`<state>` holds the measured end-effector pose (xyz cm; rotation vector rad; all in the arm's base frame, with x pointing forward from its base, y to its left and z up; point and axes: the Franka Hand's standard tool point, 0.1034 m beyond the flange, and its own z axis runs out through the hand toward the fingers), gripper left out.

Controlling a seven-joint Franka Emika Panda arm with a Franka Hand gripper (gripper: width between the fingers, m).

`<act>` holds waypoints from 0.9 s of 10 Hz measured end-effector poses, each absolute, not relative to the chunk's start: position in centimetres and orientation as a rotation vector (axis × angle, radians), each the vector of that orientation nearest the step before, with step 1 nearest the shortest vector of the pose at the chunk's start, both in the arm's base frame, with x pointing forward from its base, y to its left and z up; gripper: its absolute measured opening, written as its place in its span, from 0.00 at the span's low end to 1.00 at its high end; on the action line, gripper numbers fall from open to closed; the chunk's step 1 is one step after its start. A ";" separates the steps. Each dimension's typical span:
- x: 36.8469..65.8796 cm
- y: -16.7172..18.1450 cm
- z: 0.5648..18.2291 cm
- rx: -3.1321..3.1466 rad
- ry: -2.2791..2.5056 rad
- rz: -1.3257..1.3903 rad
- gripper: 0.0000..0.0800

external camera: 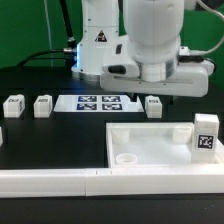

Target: Assemble square table

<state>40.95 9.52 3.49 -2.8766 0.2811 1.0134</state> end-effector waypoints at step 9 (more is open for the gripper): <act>39.1 10.3 2.2 -2.873 0.114 1.247 0.81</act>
Offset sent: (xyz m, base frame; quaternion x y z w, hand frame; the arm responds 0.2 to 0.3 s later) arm 0.0000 0.0000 0.0000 0.0000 0.0000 0.0000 1.0000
